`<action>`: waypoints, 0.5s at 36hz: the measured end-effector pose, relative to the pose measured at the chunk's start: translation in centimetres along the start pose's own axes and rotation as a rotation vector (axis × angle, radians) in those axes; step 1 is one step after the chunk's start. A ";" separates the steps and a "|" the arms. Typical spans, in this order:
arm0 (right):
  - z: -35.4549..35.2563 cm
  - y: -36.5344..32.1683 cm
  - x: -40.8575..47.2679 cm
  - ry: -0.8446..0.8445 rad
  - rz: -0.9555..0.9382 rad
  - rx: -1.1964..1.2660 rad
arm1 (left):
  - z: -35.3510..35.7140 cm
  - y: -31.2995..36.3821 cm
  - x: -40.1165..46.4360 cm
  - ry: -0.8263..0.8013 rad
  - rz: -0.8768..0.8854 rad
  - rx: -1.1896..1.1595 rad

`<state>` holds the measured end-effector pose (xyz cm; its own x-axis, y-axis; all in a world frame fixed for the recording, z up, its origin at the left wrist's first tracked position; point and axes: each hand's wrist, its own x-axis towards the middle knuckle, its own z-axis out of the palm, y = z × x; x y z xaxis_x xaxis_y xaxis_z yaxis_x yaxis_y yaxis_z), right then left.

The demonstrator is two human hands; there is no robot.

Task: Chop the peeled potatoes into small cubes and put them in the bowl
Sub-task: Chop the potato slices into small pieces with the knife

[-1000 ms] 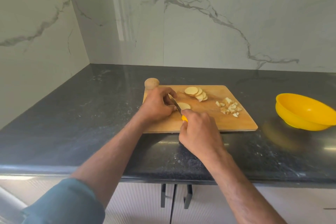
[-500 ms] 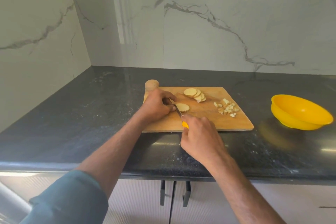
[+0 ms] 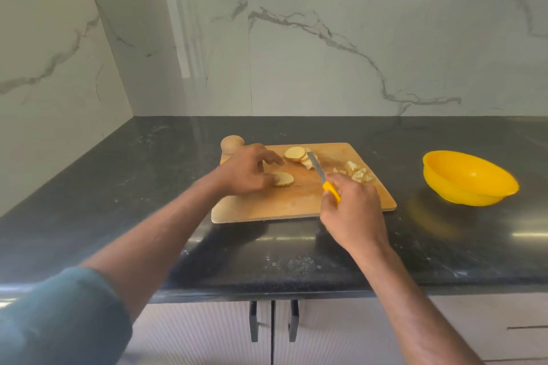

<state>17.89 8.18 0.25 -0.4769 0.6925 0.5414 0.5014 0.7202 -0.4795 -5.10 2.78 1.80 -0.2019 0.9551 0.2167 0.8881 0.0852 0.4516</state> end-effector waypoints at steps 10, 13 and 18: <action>0.7 0.8 -0.1 -0.067 -0.027 -0.055 | 0.2 3.3 3.2 -0.228 0.092 0.405; 0.8 0.8 -0.2 -0.079 -0.036 -0.054 | 0.9 3.2 3.3 -0.206 0.092 0.428; 0.7 0.9 -0.3 -0.071 -0.050 -0.045 | 1.0 2.4 3.3 -0.175 0.107 0.432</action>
<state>17.98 8.66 -0.85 -0.5515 0.6579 0.5128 0.5069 0.7525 -0.4204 -3.17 6.39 2.73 -0.0603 0.9952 0.0766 0.9980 0.0585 0.0251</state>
